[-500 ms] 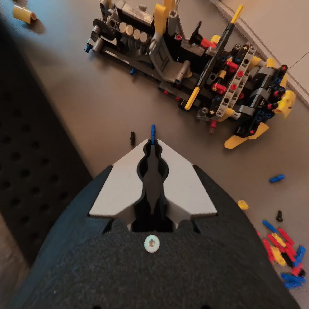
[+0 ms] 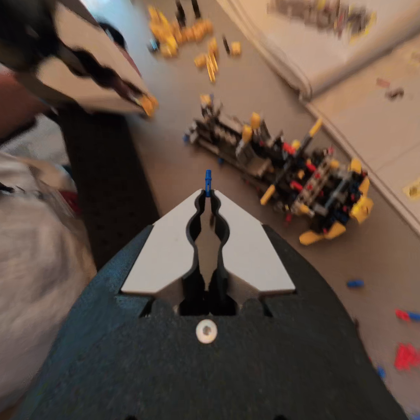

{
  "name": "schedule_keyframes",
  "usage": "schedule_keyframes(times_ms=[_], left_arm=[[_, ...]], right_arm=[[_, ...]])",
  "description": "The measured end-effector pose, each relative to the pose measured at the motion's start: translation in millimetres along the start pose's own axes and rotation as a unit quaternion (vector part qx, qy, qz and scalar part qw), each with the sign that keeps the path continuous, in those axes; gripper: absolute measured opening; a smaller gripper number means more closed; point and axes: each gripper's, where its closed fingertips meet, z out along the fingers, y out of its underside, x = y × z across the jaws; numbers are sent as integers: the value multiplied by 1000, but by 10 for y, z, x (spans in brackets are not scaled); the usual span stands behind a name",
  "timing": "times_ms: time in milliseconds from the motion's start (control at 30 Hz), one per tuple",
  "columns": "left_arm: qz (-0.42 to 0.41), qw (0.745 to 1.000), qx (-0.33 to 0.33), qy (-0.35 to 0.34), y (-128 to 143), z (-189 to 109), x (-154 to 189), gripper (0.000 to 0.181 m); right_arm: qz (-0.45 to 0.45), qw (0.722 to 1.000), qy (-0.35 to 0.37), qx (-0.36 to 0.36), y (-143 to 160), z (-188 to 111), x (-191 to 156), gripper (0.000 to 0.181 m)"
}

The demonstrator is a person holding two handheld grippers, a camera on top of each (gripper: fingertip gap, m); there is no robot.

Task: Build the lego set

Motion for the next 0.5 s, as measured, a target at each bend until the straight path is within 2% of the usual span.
schedule_keyframes(times_ms=[33,100,167,267,367,500], left_arm=[[-3,1000,1,0,-1,0,-7,9],[-9,1000,4,-1,-10,-4,-22,8],[-16,1000,6,-3,-17,-6,-42,8],[-30,999,13,-3,-32,-15,-71,9],[-37,999,18,-3,-47,-27,-84,9],[-33,999,16,-5,-43,-24,-80,9]], right_arm=[[3,999,-6,52,-157,2,-38,4],[37,983,-36,175,-485,-21,-136,4],[86,952,-120,267,-690,-16,-354,4],[152,930,-187,278,-674,217,-529,4],[175,918,-192,300,-668,337,-570,4],[171,926,-181,284,-619,433,-595,4]])
